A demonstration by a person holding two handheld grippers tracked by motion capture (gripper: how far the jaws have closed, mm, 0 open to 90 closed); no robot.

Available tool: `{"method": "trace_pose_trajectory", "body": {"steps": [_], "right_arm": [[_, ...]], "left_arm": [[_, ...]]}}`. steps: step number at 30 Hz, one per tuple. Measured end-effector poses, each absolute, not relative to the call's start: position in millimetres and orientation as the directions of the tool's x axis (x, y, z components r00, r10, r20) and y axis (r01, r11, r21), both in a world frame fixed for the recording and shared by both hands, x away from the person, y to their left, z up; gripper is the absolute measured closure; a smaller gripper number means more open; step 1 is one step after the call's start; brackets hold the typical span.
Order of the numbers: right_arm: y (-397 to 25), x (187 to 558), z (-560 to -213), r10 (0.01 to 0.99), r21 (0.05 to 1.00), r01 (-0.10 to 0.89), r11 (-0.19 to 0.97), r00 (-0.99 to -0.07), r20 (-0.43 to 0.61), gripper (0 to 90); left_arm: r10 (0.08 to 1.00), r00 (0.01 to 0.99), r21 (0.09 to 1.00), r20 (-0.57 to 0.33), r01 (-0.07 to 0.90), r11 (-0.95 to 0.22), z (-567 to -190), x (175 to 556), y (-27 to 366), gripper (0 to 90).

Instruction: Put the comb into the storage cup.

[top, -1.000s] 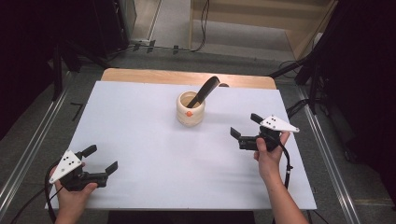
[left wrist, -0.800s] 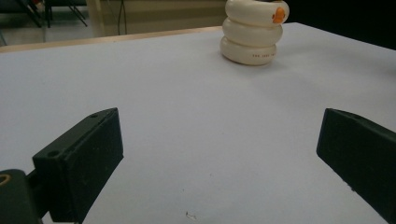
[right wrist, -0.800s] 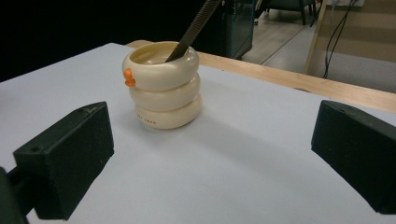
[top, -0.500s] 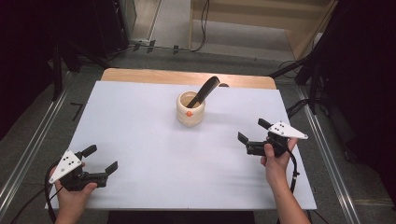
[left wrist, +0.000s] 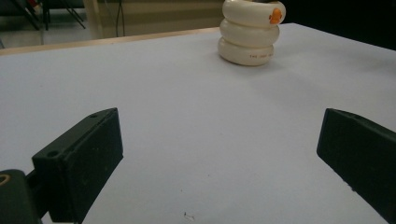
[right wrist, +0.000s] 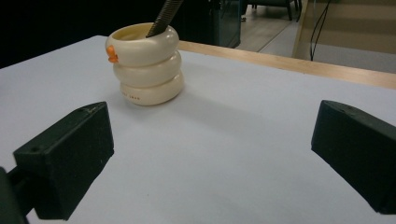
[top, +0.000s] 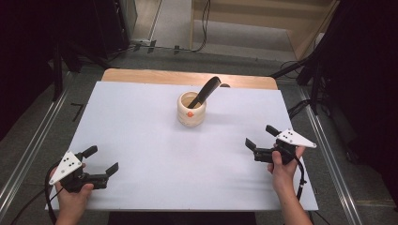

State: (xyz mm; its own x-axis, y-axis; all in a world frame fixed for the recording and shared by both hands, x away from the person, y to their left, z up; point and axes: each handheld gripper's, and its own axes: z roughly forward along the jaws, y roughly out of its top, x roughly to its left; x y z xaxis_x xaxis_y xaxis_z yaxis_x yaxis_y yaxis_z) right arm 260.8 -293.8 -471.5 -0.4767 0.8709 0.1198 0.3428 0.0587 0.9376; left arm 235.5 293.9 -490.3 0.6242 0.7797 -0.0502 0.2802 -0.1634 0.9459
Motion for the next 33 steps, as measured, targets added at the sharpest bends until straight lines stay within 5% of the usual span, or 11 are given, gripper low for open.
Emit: {"method": "trace_pose_trajectory", "body": {"steps": [33], "right_arm": [[-342, 222, -496, 0.904, 0.928, 0.369, 0.05, -0.411, 0.115, 0.0]], "left_arm": [[0.78, 0.623, 0.948, -0.048, 0.274, -0.16, -491, 235, 294, 0.2]]}}
